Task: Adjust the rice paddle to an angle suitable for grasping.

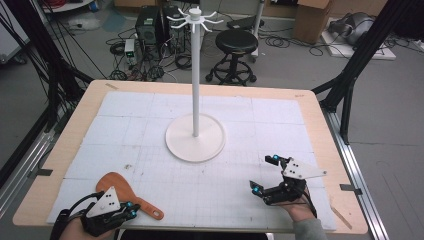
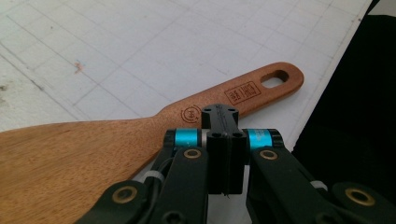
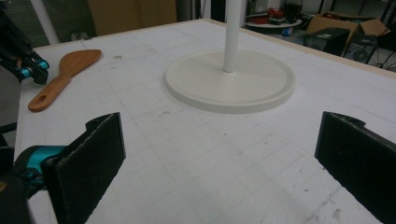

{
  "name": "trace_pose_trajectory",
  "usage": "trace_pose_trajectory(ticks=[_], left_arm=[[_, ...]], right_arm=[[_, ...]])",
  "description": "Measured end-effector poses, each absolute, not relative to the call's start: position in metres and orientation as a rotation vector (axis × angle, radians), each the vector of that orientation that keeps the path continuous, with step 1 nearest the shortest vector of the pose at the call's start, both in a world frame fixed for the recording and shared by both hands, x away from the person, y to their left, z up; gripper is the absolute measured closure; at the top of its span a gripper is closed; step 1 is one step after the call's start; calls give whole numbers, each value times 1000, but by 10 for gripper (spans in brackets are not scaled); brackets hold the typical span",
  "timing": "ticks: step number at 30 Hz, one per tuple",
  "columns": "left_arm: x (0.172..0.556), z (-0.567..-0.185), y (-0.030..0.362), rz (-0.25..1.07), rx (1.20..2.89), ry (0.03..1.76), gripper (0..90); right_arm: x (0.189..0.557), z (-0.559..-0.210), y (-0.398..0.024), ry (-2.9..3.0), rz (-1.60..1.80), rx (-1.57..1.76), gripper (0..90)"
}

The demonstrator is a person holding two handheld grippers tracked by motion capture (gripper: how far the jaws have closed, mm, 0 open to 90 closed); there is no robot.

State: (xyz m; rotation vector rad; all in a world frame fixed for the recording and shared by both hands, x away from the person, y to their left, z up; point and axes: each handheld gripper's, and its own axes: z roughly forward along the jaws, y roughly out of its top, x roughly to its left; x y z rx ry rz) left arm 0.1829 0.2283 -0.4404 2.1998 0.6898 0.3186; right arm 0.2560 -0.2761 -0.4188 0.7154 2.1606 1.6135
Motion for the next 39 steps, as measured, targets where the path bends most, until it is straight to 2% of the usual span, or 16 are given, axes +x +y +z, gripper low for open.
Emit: trace_pose_trajectory(ticks=[21, 39], left_arm=[[200, -442, 217, 341, 2227, 662, 899], [244, -441, 202, 400, 2226, 727, 899]], right_arm=[[256, -420, -275, 2181, 1591, 726, 2], [258, -422, -273, 2202, 1568, 714, 2]])
